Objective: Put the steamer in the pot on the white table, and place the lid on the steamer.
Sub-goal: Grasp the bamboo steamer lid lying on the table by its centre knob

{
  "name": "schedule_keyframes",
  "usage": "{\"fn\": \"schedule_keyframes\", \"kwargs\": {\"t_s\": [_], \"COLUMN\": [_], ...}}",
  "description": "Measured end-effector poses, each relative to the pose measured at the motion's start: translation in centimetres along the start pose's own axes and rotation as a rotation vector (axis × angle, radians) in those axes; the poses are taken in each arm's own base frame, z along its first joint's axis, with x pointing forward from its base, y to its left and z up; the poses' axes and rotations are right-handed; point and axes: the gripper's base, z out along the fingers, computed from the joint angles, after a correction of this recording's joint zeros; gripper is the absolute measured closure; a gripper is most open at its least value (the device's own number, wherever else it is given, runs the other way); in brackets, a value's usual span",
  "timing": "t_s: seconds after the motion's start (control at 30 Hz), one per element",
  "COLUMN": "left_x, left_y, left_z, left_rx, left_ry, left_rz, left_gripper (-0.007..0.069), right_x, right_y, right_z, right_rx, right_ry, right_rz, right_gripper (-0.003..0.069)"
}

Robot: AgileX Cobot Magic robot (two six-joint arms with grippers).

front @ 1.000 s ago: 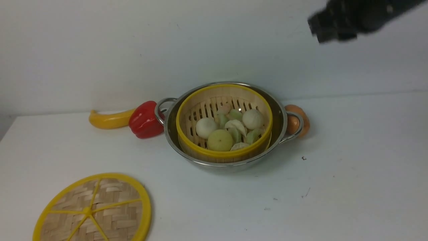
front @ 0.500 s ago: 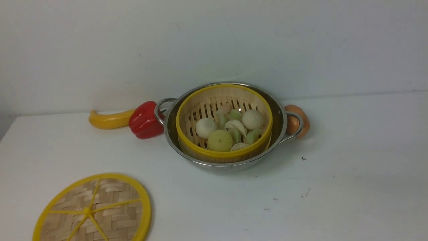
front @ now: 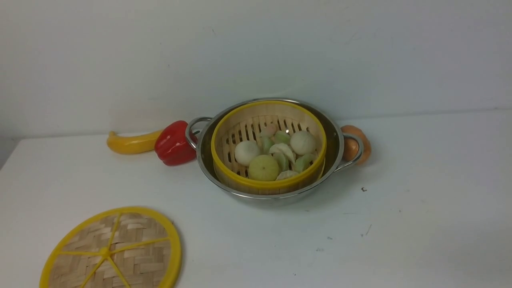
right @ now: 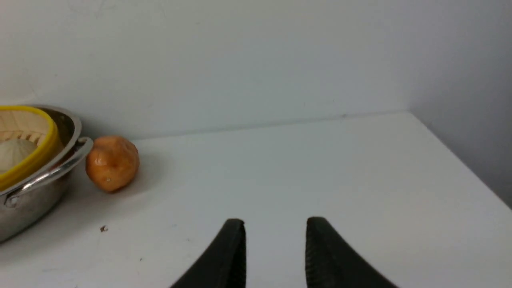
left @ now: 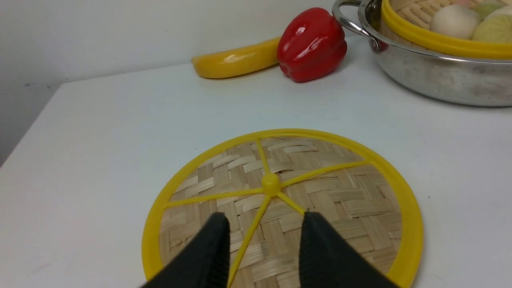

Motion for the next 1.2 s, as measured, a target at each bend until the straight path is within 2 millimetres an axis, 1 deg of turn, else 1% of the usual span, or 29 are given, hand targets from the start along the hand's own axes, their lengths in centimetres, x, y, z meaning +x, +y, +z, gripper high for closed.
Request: {"fn": "schedule_keyframes", "kwargs": {"t_s": [0.07, 0.13, 0.27, 0.37, 0.57, 1.2], "left_x": [0.0, 0.0, 0.0, 0.0, 0.0, 0.0], "left_y": [0.0, 0.0, 0.0, 0.0, 0.0, 0.0], "left_z": [0.0, 0.0, 0.0, 0.0, 0.0, 0.0], "left_rx": [0.0, 0.0, 0.0, -0.001, -0.001, -0.001], "left_ry": [0.0, 0.0, -0.002, -0.003, -0.003, -0.003], "left_rz": [0.0, 0.0, 0.0, 0.0, 0.0, 0.0], "left_gripper": [0.0384, 0.0384, 0.0384, 0.0384, 0.0384, 0.0384], "right_x": [0.2, 0.6, 1.4, 1.7, 1.5, 1.5], "right_y": [0.0, 0.0, 0.1, 0.2, 0.4, 0.5], "right_z": [-0.6, -1.0, -1.0, -0.9, -0.9, -0.9], "right_rx": [-0.002, -0.005, -0.025, -0.039, -0.085, -0.09], "right_ry": [-0.02, 0.001, 0.045, 0.055, 0.038, 0.033], "right_rz": [-0.005, -0.007, -0.012, -0.02, -0.019, -0.016], "right_gripper": [0.0421, 0.0421, 0.042, 0.042, 0.042, 0.0414]}}
